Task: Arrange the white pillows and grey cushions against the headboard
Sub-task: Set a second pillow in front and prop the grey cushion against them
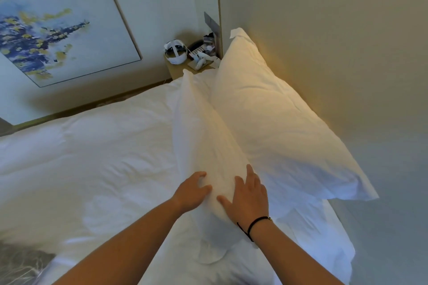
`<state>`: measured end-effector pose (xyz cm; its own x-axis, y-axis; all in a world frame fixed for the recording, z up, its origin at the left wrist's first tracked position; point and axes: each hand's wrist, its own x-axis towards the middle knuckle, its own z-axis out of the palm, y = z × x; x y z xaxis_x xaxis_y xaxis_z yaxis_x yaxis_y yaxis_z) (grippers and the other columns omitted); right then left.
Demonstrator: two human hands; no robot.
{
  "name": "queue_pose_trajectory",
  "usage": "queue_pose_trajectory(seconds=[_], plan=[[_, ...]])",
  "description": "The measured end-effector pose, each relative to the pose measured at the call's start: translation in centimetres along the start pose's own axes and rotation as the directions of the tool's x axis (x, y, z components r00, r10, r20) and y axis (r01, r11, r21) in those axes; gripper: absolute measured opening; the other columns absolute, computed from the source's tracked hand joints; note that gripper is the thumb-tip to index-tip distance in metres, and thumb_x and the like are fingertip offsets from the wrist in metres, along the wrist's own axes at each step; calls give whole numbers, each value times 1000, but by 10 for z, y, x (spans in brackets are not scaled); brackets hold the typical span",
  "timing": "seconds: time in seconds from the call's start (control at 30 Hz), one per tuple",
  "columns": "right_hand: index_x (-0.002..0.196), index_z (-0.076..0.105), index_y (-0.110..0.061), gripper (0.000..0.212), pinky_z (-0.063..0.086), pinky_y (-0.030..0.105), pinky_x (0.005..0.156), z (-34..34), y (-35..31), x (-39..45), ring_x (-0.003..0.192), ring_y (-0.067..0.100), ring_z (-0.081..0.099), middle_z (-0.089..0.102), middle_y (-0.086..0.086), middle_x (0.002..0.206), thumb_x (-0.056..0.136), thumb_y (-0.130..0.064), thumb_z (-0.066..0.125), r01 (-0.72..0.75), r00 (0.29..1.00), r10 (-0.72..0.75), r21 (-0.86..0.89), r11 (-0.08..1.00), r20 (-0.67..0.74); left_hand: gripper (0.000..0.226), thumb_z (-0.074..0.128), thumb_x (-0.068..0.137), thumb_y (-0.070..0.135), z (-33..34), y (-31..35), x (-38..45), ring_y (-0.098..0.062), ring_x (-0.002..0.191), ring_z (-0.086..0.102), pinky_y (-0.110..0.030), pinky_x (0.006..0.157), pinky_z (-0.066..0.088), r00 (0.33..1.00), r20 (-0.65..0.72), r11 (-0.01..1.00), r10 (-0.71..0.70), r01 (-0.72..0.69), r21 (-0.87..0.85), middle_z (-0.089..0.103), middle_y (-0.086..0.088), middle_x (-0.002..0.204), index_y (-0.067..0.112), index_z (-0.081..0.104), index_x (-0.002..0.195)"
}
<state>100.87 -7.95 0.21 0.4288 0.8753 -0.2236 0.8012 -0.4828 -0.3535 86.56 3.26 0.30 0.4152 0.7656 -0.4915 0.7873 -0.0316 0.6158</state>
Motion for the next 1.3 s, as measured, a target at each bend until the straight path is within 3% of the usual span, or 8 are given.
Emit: queue_pose_trajectory(seconds=[0.17,0.37,0.6,0.83,0.9,1.03,1.17,1.3], plan=[[145,31,-13,70,16,43,118,8,-16,3,144,28,16,16,11,159,92,-58,41,151,988,-153,-105,983,-7,40,60,92,37,-18,-62,-34,-19,104,65,-33,94,51,986,68,988,-153,152,11,65,-2,124,20,60,129],[148,28,-23,62,20,36,117,38,-89,4,143,23,22,16,5,159,95,-51,43,385,916,-372,-68,920,150,30,58,93,32,-52,-174,-99,-22,104,66,-35,97,50,907,-68,904,-415,402,-144,65,-4,121,18,66,118],[143,36,-26,53,37,29,106,114,-215,-16,132,15,40,33,-6,150,95,-45,48,590,692,-555,82,803,461,29,53,98,29,-81,-304,-187,-19,114,59,-29,97,44,712,-252,739,-655,536,-407,64,-2,126,16,66,120],[140,41,-30,43,35,27,106,199,-362,-50,131,12,42,43,-9,145,98,-37,45,663,489,-561,133,737,669,29,54,97,33,-95,-431,-259,-11,105,56,-25,82,44,482,-308,544,-820,489,-682,61,4,129,25,60,125],[137,45,-31,39,38,25,99,225,-401,-57,121,12,49,48,-9,139,98,-35,45,661,458,-536,132,739,709,32,54,97,34,-102,-466,-270,-12,107,58,-25,78,44,438,-316,518,-841,489,-702,58,4,133,28,57,128],[133,51,-27,36,42,25,96,277,-464,-64,119,13,53,55,-4,134,97,-30,50,578,454,-450,130,806,769,37,53,96,36,-119,-528,-278,5,79,55,-21,66,45,389,-332,499,-859,494,-713,50,5,139,31,51,133],[136,48,-23,41,43,29,99,330,-515,-53,125,15,52,55,-1,137,96,-31,52,544,459,-376,81,835,805,44,53,95,35,-139,-579,-268,-20,116,55,-41,94,49,375,-433,573,-820,533,-623,43,4,146,29,44,138],[130,50,-21,41,45,28,87,383,-565,-34,114,20,57,59,1,130,94,-38,55,498,509,-353,65,865,785,60,52,95,38,-154,-627,-248,-26,150,12,-45,121,16,392,-512,626,-764,640,-445,19,-1,163,32,27,150]])
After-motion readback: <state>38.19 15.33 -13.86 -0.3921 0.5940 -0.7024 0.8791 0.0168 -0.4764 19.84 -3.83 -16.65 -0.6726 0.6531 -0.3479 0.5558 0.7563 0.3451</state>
